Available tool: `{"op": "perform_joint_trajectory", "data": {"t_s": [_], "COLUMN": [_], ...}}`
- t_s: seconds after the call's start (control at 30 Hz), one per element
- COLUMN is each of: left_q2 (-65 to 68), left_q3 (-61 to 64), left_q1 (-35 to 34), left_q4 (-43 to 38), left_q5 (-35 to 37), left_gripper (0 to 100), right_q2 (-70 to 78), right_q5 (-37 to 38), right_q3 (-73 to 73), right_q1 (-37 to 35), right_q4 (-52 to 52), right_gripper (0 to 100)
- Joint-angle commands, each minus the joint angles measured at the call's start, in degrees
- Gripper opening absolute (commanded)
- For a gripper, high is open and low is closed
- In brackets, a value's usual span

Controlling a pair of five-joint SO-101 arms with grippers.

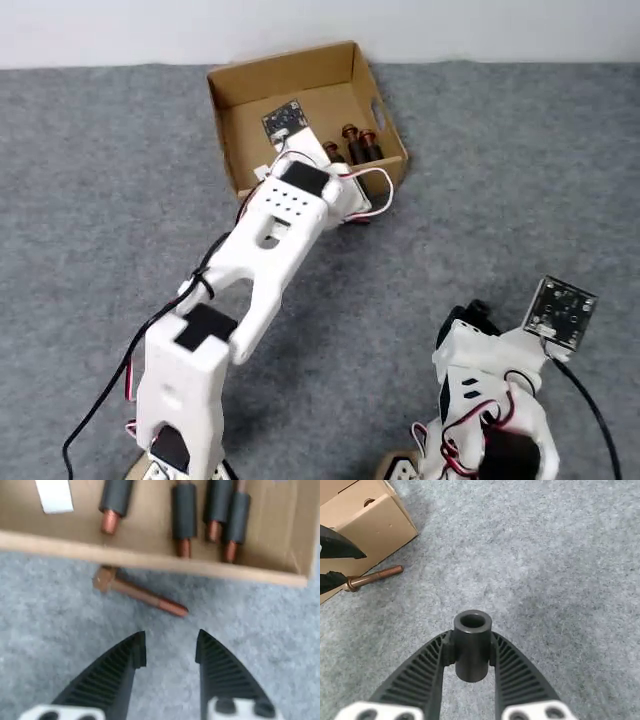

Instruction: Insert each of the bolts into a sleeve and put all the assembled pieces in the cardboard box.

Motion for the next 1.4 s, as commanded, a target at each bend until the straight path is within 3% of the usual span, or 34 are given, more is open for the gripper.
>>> {"op": "perform_joint_trajectory", "data": {"t_s": [0.0,0.37,0.7,0.83,0.9,1.37], "left_q2": [2.11,16.79,33.41,36.57,36.84,29.71], "left_q3": [-5.49,-22.02,-45.14,-49.89,-49.71,-49.63], "left_q1": [-1.32,-4.66,-4.66,-4.48,-4.84,-6.59], "left_q4": [1.85,10.29,26.9,34.29,34.46,34.46], "left_q5": [0.44,0.53,0.26,-1.23,-1.93,-10.73], "left_gripper": [17,18,17,7,0,1], "right_q2": [-0.31,-0.31,-0.31,-0.31,-0.31,-0.31], "right_q5": [0.62,0.62,0.62,0.62,0.62,0.62], "right_q3": [-0.26,-0.26,-0.26,-0.26,-0.26,-0.26], "right_q1": [0.66,0.57,0.57,0.57,0.57,0.57], "right_q4": [-1.45,-1.45,-1.45,-1.45,-1.45,-1.45], "right_gripper": [0.8,0.8,0.8,0.8,0.8,0.8]}}
